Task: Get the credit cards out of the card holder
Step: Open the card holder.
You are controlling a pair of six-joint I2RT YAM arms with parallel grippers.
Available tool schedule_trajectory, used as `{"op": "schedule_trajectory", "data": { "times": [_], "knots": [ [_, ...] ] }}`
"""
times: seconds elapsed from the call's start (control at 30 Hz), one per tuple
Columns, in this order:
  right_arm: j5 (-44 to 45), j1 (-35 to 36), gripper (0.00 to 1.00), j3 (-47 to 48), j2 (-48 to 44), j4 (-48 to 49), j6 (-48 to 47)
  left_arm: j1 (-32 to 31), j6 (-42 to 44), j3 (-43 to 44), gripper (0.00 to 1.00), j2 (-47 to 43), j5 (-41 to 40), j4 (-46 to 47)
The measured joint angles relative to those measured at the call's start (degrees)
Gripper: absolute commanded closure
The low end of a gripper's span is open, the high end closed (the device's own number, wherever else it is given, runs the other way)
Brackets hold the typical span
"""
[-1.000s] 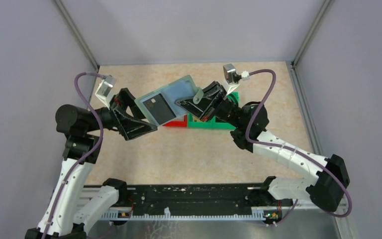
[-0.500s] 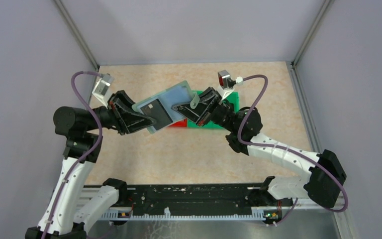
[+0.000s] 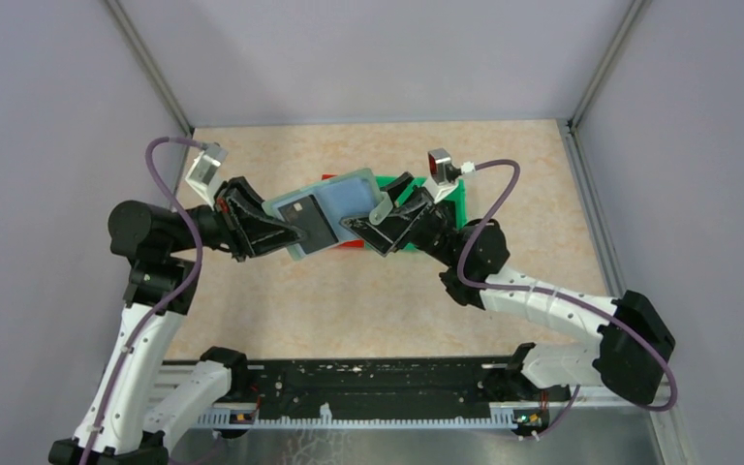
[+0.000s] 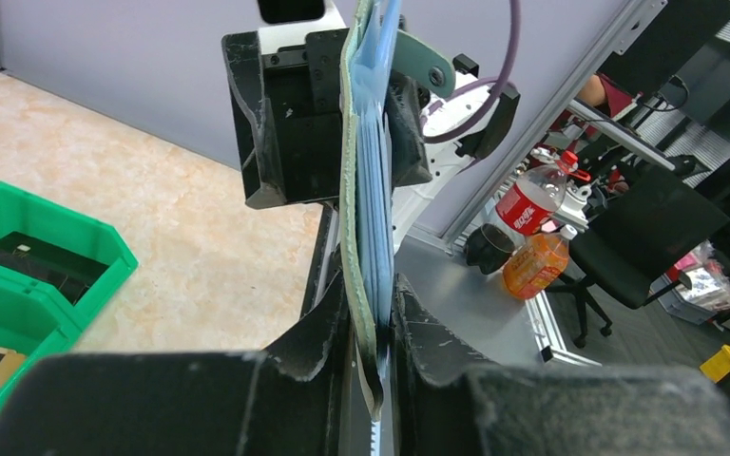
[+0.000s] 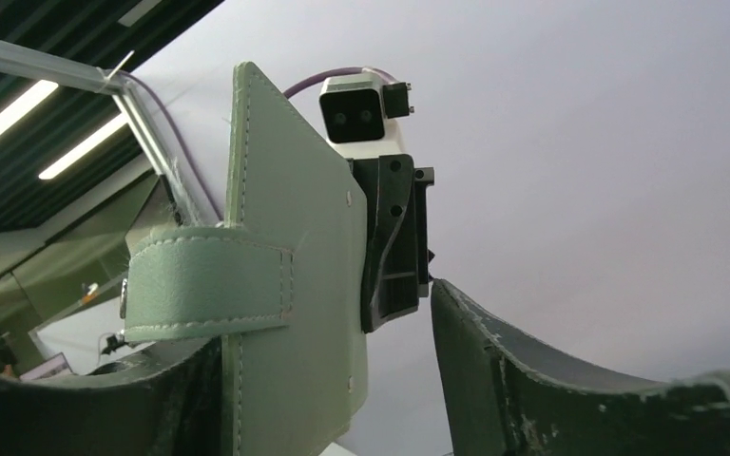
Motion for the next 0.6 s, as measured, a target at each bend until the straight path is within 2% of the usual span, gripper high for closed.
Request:
{"op": "schedule_trajectory", "data": {
  "times": [0.1, 0.3, 0.37, 0.5, 0.6],
  "knots": [
    [0.33, 0.57, 0.4, 0.2, -0.72, -2.23, -2.56, 0.0, 1.6, 0.09, 0.96, 0.24, -0.02, -2.05],
    [2.03, 1.53, 0.66, 1.27, -0.94, -7.04, -6.32, 0.0, 4.7, 1.95, 1.0, 0.87, -0.04, -7.43],
    [3.41, 1.55, 0.67, 1.25, -1.44, -8.44, -6.93, 0.0, 5.6, 2.6, 1.0, 0.83, -0.04, -8.66],
    [5.95, 2.29, 0.63, -0.42, -4.0, -10.69, -7.93, -0.28, 7.21, 3.21, 1.0, 0.98, 0.15, -11.3],
    [7.56, 2.49, 0.73, -1.79, -5.25, -11.58, -8.46, -0.57, 7.91, 3.34, 1.0, 1.4, 0.42, -12.92]
  ]
}}
